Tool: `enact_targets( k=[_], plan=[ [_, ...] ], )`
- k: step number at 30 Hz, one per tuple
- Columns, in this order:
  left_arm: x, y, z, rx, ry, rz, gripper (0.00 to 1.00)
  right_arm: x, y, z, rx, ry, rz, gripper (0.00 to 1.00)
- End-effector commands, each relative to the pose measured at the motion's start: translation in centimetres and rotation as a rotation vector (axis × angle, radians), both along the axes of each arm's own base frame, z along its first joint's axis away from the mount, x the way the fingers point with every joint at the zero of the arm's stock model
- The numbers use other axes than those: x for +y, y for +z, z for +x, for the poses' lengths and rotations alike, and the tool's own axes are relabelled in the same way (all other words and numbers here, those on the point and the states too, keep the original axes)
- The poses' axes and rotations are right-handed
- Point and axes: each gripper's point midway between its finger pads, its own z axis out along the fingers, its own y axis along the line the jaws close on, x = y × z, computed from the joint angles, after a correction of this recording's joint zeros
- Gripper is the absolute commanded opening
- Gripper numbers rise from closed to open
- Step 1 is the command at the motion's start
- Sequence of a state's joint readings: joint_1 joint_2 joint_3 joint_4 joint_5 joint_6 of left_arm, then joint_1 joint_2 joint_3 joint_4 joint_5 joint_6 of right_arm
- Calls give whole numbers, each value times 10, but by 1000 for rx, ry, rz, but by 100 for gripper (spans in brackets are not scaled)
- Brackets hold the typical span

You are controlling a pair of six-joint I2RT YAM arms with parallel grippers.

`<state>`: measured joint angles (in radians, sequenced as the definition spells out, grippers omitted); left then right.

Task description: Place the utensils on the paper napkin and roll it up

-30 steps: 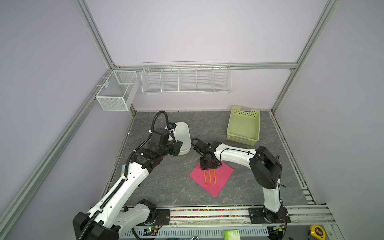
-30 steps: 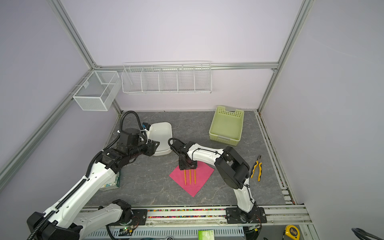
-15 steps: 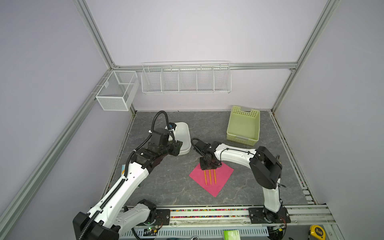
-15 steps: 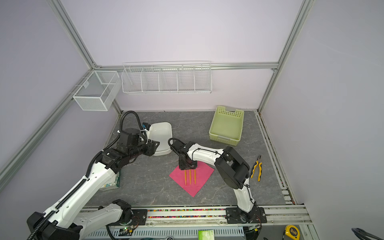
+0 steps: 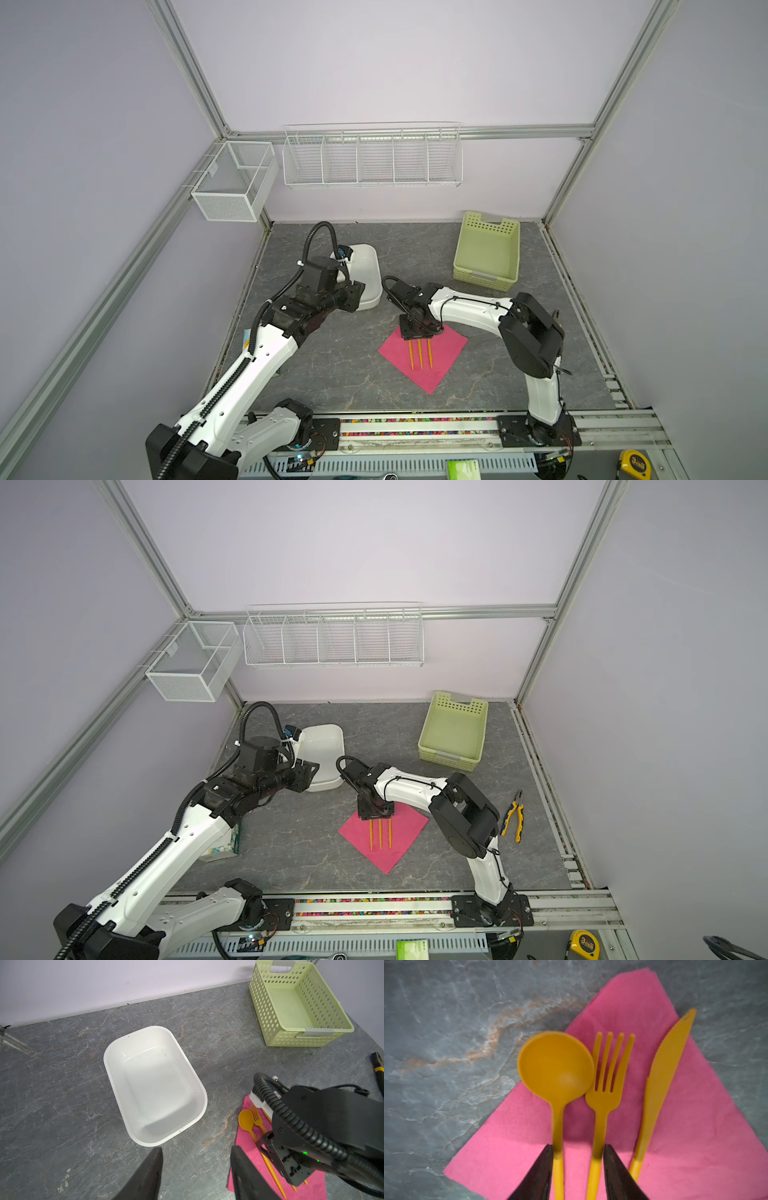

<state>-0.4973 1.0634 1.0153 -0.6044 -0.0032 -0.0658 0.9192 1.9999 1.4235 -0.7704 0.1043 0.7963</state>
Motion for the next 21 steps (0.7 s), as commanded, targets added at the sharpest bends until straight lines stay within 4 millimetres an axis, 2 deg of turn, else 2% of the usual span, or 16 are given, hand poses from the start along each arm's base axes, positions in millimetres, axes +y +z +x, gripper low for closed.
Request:
enact_targets(
  k=[1, 21],
  plan=[
    [5, -5, -1, 6, 0, 31, 54, -5, -5, -2, 14, -12, -33, 42],
    [4, -8, 0, 15, -3, 35, 54, -7, -5, -1, 6, -12, -39, 42]
  ],
)
